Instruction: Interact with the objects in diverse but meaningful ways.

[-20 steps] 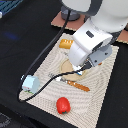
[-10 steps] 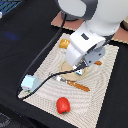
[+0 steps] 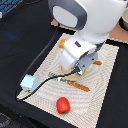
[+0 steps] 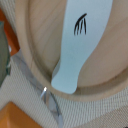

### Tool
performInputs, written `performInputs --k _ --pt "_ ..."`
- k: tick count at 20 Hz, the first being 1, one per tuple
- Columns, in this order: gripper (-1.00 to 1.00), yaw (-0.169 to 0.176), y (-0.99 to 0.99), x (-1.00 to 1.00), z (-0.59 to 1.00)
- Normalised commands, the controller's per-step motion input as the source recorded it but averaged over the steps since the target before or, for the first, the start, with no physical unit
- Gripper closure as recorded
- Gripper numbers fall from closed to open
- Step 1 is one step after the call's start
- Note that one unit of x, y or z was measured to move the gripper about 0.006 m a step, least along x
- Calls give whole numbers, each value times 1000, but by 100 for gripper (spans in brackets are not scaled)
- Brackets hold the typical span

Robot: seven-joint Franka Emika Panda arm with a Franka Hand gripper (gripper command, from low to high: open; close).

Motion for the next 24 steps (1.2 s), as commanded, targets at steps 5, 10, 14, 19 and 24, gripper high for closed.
performInputs --k 5,10,14,19,24 --pt "-100 0 54 -592 -281" --pt "100 0 68 -539 -184" --pt "100 0 90 -469 -115" --pt "100 0 101 -428 -80" --pt "100 0 327 -604 459"
